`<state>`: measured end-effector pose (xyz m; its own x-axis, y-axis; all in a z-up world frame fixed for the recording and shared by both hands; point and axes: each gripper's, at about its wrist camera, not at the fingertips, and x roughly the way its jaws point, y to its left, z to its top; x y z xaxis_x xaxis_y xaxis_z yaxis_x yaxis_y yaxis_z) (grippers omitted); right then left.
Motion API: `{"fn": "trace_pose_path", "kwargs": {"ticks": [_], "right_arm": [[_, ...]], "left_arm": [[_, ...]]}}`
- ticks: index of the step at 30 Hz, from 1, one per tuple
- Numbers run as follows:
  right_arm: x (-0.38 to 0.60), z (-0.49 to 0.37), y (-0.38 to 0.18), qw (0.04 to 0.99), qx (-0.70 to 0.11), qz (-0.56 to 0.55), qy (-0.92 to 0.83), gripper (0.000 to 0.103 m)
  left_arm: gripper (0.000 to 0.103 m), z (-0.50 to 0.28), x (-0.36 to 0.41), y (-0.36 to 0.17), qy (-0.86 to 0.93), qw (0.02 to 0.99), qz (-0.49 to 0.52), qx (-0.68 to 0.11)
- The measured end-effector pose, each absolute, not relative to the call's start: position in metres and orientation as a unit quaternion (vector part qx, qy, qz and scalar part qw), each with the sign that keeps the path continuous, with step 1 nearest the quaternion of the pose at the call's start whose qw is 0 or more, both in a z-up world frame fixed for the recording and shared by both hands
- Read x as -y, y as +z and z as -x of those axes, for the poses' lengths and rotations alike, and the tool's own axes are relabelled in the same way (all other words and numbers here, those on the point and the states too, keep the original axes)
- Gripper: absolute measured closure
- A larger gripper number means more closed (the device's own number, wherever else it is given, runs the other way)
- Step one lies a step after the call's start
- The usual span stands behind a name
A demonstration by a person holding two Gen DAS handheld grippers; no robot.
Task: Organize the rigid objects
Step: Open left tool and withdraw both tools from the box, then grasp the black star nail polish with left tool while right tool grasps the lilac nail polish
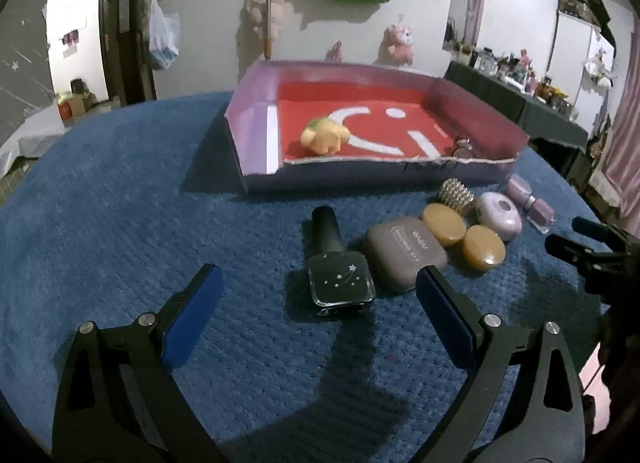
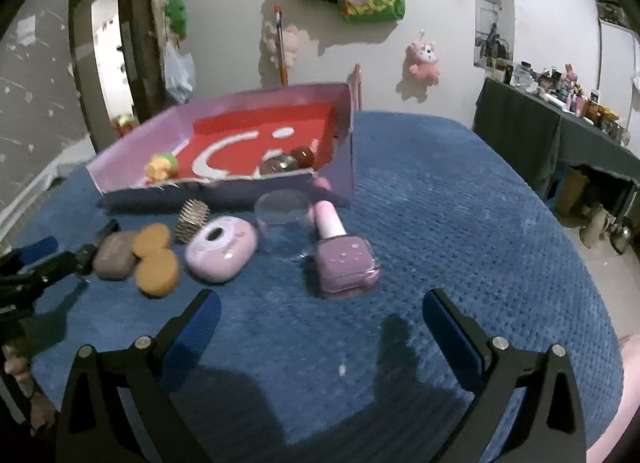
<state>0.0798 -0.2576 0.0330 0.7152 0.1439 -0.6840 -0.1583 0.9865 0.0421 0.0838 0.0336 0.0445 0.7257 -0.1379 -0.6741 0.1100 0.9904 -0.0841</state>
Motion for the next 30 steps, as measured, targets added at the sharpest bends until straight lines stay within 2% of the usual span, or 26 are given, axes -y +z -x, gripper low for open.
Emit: {"fn": "trace_pose_path", "kwargs": {"ticks": [5,8,10,11,12,16,19,20,21,22,23,24,30], "right_arm": [[0.27,-0.102,0.035,0.904,-0.415,0.008,0.105,0.001],[0.273,-0.111,0.038,0.901,-0.419,0.024,0.109,0.008],[0.273,-0.118,0.036,0.896,-0.429,0.031,0.112,0.016],[0.272,-0.122,0.035,0.894,-0.433,0.032,0.112,0.019],[0.272,-0.125,0.032,0.89,-0.441,0.035,0.11,0.025],[0.27,-0.13,0.032,0.891,-0.437,0.047,0.114,0.032],[0.268,-0.133,0.031,0.893,-0.429,0.056,0.119,0.04],[0.268,-0.133,0.031,0.894,-0.428,0.057,0.122,0.043],[0.268,-0.134,0.031,0.895,-0.424,0.058,0.125,0.05],[0.267,-0.135,0.032,0.894,-0.423,0.058,0.131,0.062],[0.265,-0.136,0.033,0.894,-0.422,0.06,0.137,0.065],[0.263,-0.135,0.033,0.895,-0.419,0.07,0.137,0.065],[0.262,-0.134,0.033,0.896,-0.416,0.069,0.138,0.065]], "left_arm": [[0.005,-0.09,-0.038,0.041,-0.067,0.919,0.021,-0.387],[0.006,-0.093,-0.039,0.038,-0.068,0.915,0.02,-0.398],[0.015,-0.097,-0.04,0.036,-0.069,0.91,0.022,-0.408],[0.023,-0.098,-0.041,0.035,-0.069,0.908,0.02,-0.412],[0.026,-0.101,-0.04,0.035,-0.068,0.906,0.019,-0.417],[0.03,-0.106,-0.042,0.034,-0.08,0.902,0.028,-0.423],[0.04,-0.109,-0.039,0.035,-0.089,0.901,0.028,-0.424],[0.046,-0.111,-0.039,0.036,-0.093,0.901,0.03,-0.423],[0.049,-0.112,-0.038,0.036,-0.097,0.901,0.031,-0.422],[0.051,-0.114,-0.038,0.036,-0.1,0.901,0.034,-0.422],[0.053,-0.116,-0.038,0.036,-0.1,0.901,0.038,-0.421],[0.06,-0.117,-0.038,0.036,-0.103,0.901,0.043,-0.42],[0.06,-0.123,-0.033,0.038,-0.099,0.902,0.033,-0.419]]}}
